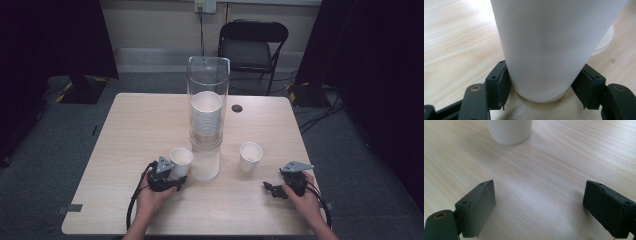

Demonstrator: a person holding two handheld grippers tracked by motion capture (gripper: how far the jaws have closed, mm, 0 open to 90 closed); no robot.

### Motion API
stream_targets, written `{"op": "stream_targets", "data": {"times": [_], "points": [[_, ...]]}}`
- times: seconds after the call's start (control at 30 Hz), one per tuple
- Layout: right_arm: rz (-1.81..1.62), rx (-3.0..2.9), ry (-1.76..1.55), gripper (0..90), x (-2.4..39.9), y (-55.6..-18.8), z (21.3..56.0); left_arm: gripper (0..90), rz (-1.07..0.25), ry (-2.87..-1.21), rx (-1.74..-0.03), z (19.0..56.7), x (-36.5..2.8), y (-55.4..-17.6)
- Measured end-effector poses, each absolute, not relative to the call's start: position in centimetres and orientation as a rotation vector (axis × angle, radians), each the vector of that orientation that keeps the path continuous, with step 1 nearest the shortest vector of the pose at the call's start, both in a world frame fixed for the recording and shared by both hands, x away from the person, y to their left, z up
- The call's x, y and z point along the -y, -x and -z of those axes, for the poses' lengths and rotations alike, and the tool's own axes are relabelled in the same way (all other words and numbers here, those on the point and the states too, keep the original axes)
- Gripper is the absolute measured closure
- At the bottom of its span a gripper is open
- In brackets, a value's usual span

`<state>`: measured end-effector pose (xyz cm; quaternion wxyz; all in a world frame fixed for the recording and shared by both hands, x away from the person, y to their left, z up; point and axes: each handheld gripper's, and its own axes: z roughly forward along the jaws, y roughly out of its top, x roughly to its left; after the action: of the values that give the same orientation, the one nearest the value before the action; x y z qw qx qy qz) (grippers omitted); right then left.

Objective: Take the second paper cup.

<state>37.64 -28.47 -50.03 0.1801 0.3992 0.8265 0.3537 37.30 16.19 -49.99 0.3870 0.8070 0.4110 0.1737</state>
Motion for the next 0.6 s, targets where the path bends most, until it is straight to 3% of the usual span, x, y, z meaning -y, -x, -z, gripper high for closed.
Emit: {"op": "stream_targets", "data": {"times": [0.6], "points": [[-0.999,-2.336,-1.128,10.3,28.47,-37.63,50.03,34.2,-0.475,-2.078,-1.038,50.03,-16.01,-37.44]]}}
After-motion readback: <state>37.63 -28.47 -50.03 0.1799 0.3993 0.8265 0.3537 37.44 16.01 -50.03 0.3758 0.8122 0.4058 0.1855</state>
